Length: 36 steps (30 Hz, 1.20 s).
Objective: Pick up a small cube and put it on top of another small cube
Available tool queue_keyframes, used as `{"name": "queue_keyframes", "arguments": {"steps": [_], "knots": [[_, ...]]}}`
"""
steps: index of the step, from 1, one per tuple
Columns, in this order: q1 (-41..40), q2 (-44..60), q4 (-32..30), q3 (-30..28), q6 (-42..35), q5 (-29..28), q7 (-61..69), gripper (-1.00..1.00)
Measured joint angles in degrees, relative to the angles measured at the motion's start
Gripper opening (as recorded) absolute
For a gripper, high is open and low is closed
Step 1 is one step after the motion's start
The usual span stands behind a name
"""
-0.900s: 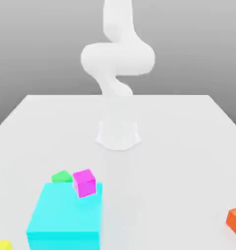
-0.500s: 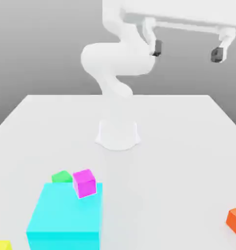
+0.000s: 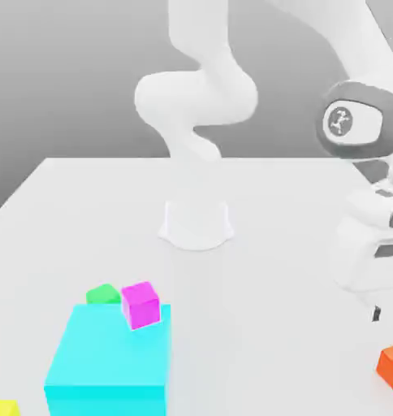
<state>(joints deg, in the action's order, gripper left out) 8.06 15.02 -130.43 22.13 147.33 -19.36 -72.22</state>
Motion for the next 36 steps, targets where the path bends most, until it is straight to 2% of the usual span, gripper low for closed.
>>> {"name": "queue_keyframes", "arguments": {"steps": [4, 7, 8, 15, 20, 29, 33, 36], "knots": [[2.77, 7.37, 0.14, 1.14, 3.01, 0.10, -1.59, 0.00], [5.82, 13.57, 1.51, -1.97, 7.16, -3.11, -4.19, 0.00], [6.96, 15.69, 2.05, -3.36, 8.68, -4.41, -5.15, -1.00], [7.20, 16.22, 2.18, -3.62, 9.10, -4.71, -5.39, -1.00], [2.83, 7.25, -0.72, 0.29, 3.05, 1.01, -1.70, -1.00], [-8.85, -9.78, -11.29, -8.59, -3.26, 7.63, -3.09, -1.00], [-16.00, -17.84, -16.20, -11.99, -5.60, 11.73, -3.02, -1.00], [-18.23, -24.01, -19.93, -15.15, -7.25, 15.14, -2.76, -1.00]]}}
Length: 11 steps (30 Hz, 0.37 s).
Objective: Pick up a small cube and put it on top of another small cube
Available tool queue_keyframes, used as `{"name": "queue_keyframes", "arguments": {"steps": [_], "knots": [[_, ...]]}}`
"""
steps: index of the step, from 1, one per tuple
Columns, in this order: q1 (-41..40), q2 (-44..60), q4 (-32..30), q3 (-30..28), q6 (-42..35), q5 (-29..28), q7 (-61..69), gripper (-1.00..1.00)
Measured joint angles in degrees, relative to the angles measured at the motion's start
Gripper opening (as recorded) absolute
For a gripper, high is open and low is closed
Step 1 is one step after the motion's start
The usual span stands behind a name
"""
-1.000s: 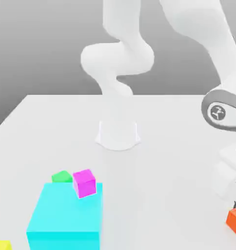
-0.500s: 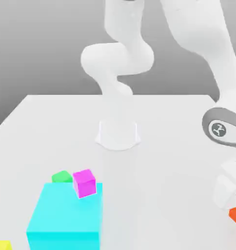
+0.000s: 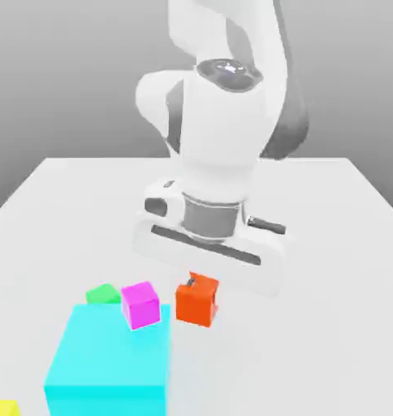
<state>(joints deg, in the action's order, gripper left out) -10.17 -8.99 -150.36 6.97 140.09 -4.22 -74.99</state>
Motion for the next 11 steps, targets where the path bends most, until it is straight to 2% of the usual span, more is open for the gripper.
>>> {"name": "queue_keyframes", "arguments": {"steps": [4, 8, 9, 11], "knots": [[-3.31, -7.00, -4.74, -4.86, -1.13, 4.20, 0.34, -1.00], [-4.08, -1.59, -7.14, -5.55, 6.87, 4.72, 0.24, -1.00], [-4.10, 0.09, -7.57, -5.56, 8.99, 4.76, 0.23, 1.00], [-4.10, 0.09, -7.57, -5.57, 8.99, 4.77, 0.23, 1.00]]}}
